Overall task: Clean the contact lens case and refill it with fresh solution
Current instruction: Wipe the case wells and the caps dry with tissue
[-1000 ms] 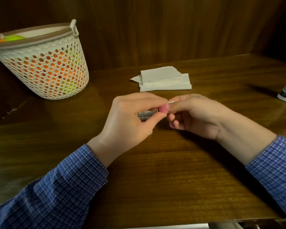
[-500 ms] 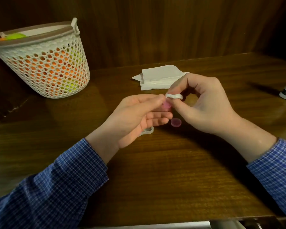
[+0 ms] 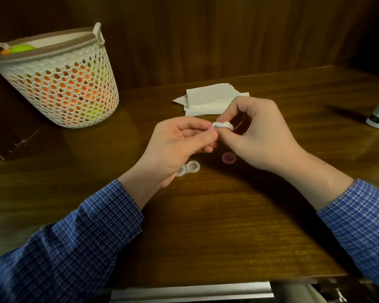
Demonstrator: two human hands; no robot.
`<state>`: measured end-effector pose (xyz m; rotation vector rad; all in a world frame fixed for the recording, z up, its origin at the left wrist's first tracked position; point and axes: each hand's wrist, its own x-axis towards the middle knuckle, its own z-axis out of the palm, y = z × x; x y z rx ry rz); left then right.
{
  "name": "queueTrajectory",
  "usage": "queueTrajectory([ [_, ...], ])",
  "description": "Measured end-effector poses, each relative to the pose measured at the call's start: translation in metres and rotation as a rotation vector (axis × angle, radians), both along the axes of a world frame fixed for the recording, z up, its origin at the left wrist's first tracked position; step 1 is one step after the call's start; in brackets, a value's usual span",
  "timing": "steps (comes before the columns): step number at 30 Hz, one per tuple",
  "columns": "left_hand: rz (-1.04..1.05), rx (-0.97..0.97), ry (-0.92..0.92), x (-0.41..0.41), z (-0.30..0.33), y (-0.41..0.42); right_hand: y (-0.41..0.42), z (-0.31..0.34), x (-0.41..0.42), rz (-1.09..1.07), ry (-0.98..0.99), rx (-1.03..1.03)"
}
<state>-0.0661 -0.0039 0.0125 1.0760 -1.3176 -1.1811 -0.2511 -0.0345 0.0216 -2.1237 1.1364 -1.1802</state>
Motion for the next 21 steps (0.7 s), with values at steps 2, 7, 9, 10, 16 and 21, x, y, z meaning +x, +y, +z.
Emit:
queueTrajectory([
  [2, 0.059, -0.049, -0.059, -0.003, 0.000, -0.001, -0.006, 0.003, -0.001, 0.001, -0.150, 0.141],
  [7, 0.199, -0.183, -0.345, -0.012, 0.003, -0.004, -0.034, 0.010, -0.022, -0.159, -0.772, 0.674],
  [9, 0.180, -0.229, -0.541, -0.018, 0.004, -0.008, -0.043, 0.008, -0.027, -0.202, -0.841, 0.752],
  [10, 0.168, -0.240, -0.638, -0.021, 0.005, -0.010, -0.045, 0.006, -0.028, -0.219, -0.859, 0.772],
  [16, 0.093, -0.292, -1.039, -0.031, 0.009, -0.021, -0.050, 0.004, -0.028, -0.267, -0.888, 0.794],
  [21, 0.042, -0.291, -1.167, -0.034, 0.006, -0.022, -0.049, 0.005, -0.024, -0.263, -0.870, 0.791],
])
